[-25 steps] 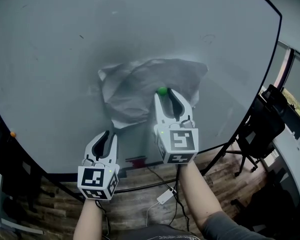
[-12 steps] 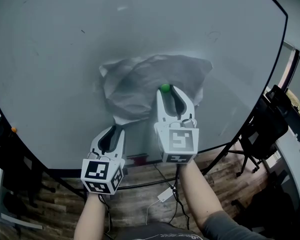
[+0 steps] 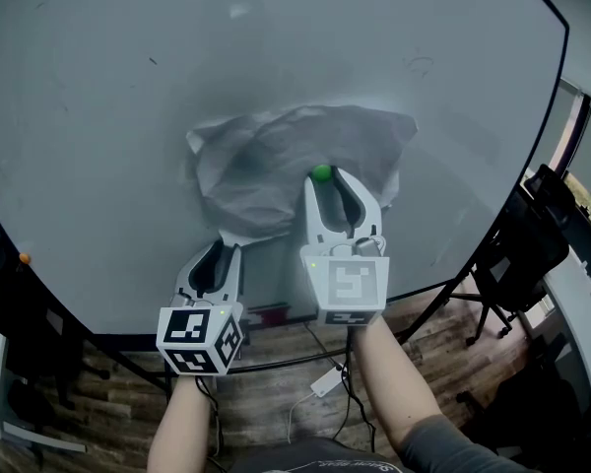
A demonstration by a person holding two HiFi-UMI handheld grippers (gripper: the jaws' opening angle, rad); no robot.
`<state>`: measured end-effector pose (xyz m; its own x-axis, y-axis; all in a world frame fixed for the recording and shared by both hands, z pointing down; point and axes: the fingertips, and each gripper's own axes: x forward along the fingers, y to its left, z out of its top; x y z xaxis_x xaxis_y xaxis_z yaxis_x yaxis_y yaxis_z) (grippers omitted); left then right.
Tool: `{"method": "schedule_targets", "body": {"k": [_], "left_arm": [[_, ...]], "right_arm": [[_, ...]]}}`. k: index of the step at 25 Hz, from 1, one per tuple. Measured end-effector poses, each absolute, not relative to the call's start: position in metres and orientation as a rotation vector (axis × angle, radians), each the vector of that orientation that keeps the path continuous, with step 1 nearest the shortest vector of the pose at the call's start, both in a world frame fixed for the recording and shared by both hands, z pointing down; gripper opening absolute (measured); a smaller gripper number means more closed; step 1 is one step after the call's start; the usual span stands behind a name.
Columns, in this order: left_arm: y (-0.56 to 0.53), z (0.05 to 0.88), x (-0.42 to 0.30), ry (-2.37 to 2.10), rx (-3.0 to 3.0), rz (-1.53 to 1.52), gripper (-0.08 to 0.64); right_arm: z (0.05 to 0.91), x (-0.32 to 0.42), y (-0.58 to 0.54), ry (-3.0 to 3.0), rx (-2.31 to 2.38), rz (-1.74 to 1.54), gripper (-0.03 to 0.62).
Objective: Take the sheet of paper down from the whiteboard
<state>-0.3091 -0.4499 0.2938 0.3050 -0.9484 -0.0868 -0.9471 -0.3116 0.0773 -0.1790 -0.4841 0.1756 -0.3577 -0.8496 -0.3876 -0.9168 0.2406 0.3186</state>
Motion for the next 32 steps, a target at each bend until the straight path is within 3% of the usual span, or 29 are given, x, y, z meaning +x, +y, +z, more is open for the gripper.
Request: {"method": "schedule_targets", "body": {"k": [7,13,32], "left_arm": [[-0.456,0.292,-0.309,-1.885,2.487,-0.152,0.096],[-0.455,0.291,-0.311,-1.87,2.484,-0.166,0.02],[-0.435,0.291,-0.318,-1.807,2.511,-0.265,0.011]], "right_arm": [[0.17,-0.18,-0.482,2.363,-1.684,0.759,0.129],[0.161,-0.182,-0.478,2.359,-1.689,0.764,0.129],[0.197,-0.174,-0.483,2.415,-1.69,0.634,0.127]]}}
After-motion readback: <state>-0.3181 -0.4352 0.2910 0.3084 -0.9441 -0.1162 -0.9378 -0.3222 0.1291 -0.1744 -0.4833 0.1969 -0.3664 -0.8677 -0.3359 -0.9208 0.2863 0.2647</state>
